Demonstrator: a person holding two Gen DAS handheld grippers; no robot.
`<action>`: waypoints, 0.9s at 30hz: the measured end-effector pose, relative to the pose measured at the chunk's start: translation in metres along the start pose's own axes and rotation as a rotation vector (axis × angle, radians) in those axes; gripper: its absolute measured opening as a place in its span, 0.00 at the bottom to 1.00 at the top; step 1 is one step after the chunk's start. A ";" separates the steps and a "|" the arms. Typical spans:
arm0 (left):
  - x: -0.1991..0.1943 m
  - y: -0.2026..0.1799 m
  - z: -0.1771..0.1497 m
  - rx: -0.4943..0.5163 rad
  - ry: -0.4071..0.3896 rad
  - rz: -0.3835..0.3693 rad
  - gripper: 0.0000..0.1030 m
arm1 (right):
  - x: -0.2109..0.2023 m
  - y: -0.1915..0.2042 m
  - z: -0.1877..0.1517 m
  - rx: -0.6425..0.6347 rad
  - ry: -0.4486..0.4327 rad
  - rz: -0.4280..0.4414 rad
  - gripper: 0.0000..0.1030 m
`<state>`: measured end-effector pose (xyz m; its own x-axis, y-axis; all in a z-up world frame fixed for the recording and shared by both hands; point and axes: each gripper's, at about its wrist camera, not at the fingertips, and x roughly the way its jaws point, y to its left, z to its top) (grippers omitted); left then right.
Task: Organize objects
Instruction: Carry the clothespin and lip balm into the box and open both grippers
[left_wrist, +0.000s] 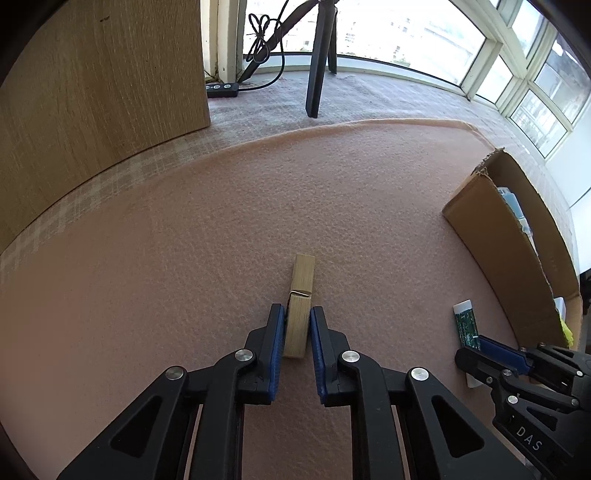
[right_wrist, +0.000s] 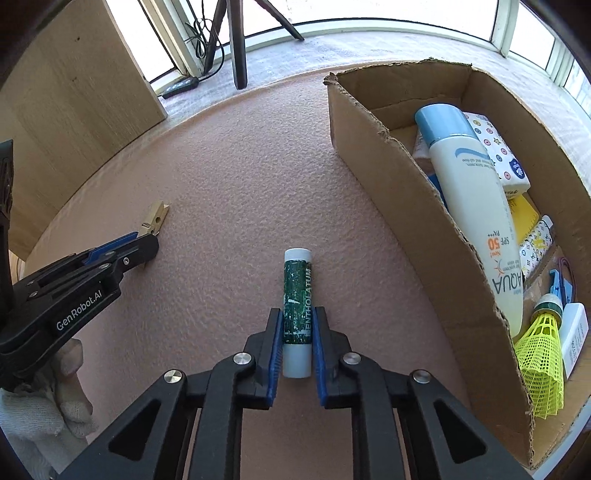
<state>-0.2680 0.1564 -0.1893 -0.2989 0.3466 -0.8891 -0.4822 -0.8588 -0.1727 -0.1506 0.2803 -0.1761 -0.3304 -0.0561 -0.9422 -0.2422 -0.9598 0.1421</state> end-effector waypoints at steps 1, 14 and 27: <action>-0.001 0.000 -0.002 -0.004 -0.001 -0.002 0.14 | -0.001 -0.001 -0.001 -0.007 0.003 0.006 0.14; -0.033 0.002 -0.062 -0.108 -0.017 -0.041 0.14 | -0.016 -0.005 -0.034 -0.108 0.024 0.096 0.14; -0.086 -0.042 -0.074 -0.116 -0.103 -0.059 0.14 | -0.087 -0.029 -0.050 -0.204 -0.065 0.203 0.14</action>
<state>-0.1607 0.1351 -0.1374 -0.3591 0.4293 -0.8287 -0.4050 -0.8717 -0.2760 -0.0696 0.2995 -0.1135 -0.4128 -0.2410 -0.8783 0.0206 -0.9666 0.2555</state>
